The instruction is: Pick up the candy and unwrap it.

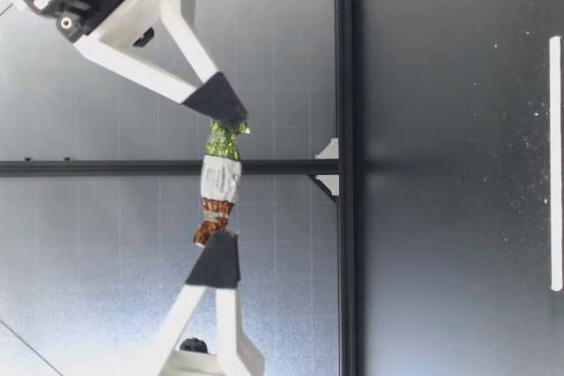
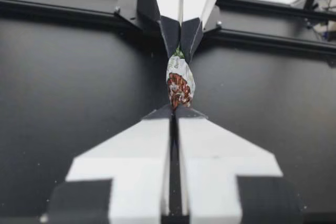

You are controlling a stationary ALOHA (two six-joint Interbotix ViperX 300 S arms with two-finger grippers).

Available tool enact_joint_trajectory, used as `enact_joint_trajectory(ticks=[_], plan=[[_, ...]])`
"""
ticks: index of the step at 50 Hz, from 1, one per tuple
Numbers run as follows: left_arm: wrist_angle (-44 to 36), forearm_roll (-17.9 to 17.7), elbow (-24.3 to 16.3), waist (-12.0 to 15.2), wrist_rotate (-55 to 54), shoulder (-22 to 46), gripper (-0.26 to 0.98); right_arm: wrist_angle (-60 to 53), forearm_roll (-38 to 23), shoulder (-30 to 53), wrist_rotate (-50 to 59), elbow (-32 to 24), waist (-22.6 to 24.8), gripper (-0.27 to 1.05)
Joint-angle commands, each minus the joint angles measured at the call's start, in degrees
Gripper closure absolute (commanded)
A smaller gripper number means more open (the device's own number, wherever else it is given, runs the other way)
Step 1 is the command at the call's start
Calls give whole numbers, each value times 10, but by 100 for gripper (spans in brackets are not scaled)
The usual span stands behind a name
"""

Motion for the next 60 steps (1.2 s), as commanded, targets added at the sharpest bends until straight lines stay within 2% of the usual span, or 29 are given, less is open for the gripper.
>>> enact_joint_trajectory(ticks=[1,11,33,60], plan=[[-4,0,-15,1,-3,-1,90,-6,-3,-9,-2,-13,5,95],[-4,5,-37,-6,-1,20,90,-10,-11,11,-5,-38,5,95],[-4,-2,0,-7,-9,-16,90,-10,-7,-13,11,-7,10,95],[-4,-3,-15,-6,-7,-2,90,-31,-18,-1,10,-21,11,94]])
